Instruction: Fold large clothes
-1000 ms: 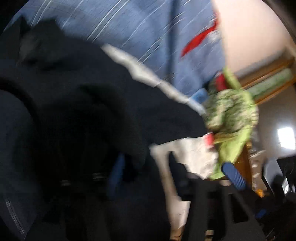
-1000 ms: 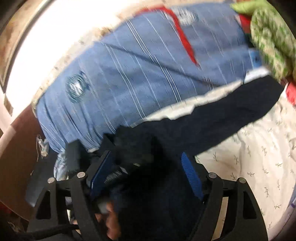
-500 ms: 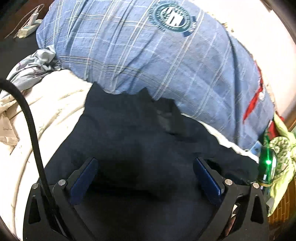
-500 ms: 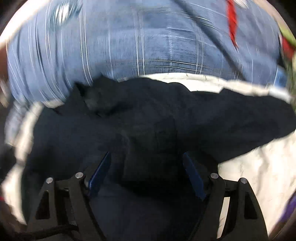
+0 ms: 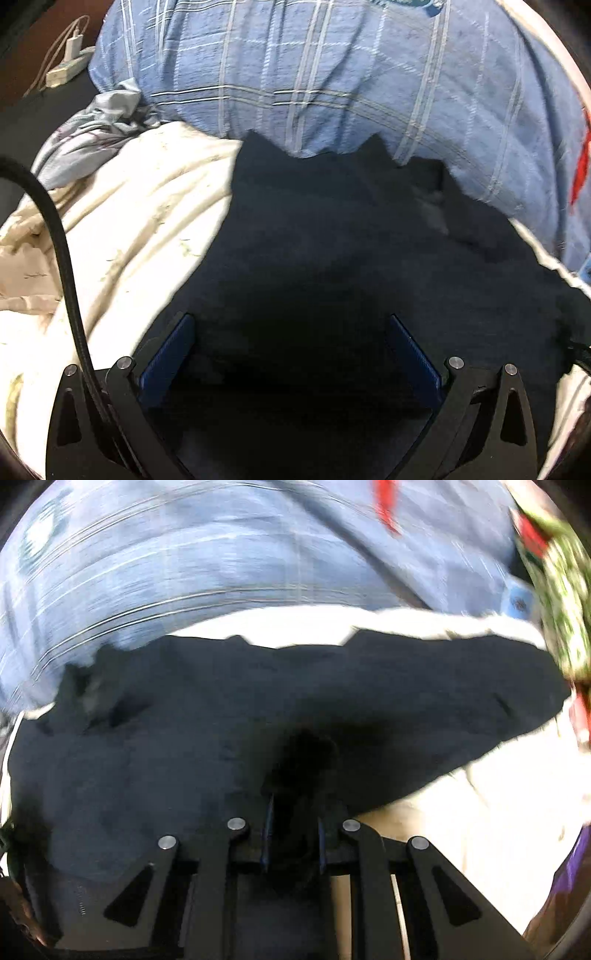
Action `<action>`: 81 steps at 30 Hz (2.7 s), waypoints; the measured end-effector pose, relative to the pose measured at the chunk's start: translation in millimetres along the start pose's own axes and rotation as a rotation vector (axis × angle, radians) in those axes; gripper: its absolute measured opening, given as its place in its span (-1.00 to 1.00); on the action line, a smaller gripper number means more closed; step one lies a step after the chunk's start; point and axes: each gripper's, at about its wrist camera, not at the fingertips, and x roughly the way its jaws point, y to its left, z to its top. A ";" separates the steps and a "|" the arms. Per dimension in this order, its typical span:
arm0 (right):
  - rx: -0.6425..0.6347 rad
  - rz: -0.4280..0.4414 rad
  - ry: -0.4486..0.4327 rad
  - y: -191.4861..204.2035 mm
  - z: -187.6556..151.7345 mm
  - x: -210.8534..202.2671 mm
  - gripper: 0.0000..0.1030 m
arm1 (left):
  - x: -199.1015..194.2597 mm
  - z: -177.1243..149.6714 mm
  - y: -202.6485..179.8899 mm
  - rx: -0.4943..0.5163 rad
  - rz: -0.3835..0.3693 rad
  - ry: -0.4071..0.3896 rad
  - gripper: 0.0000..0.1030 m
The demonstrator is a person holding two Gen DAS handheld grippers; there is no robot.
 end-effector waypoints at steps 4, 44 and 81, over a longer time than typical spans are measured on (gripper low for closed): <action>0.113 -0.079 -0.032 -41.0 -2.8 -10.1 -0.64 | 0.8 2.2 15.0 -0.019 0.030 0.013 0.98; 0.023 0.269 -0.057 20.2 -63.5 -59.4 -0.27 | -43.4 -57.4 -24.4 0.316 0.080 -0.018 -0.74; 0.076 0.284 -0.048 18.5 -51.3 -39.3 -0.55 | -71.8 -6.0 60.5 0.093 0.239 -0.195 0.47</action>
